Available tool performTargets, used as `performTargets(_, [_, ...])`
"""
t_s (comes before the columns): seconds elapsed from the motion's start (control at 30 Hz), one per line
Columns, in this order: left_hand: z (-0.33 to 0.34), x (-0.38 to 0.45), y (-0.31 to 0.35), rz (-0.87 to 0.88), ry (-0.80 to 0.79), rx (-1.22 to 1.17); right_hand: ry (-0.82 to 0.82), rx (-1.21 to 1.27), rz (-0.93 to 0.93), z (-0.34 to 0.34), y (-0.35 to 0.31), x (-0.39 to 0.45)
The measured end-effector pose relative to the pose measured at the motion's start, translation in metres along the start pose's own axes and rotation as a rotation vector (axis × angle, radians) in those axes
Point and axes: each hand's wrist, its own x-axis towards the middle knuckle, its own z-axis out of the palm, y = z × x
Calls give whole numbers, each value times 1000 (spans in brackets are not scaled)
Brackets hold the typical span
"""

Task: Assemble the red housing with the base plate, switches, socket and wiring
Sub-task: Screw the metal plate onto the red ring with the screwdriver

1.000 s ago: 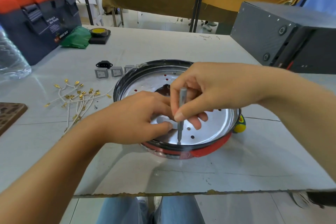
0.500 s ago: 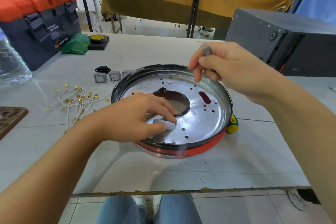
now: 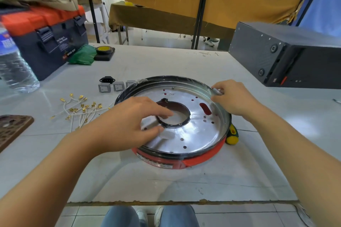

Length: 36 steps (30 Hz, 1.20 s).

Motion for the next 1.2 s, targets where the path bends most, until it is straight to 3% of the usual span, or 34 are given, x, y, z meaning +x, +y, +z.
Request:
performTargets(0.17, [1, -6, -16, -146, 214, 61, -88, 72, 14, -5, 7, -10])
performTargets(0.33, [6, -4, -31, -484, 560, -9, -125, 175, 46, -8, 16, -23])
performTargets(0.4, [7, -3, -34, -588, 612, -45, -116, 198, 51, -7, 18, -27])
performTargets(0.53, [7, -6, -36, -608, 624, -148, -86, 174, 67, -2, 19, -27])
performTargets(0.7, [6, -11, -38, -616, 454, -397, 12, 153, 55, -7, 17, -23])
performTargets(0.8, [11, -11, -41, -633, 390, -541, -16, 174, 70, -8, 13, -23])
performTargets(1.2, [2, 10, -59, -626, 470, -834, -69, 238, 49, -5, 3, -20])
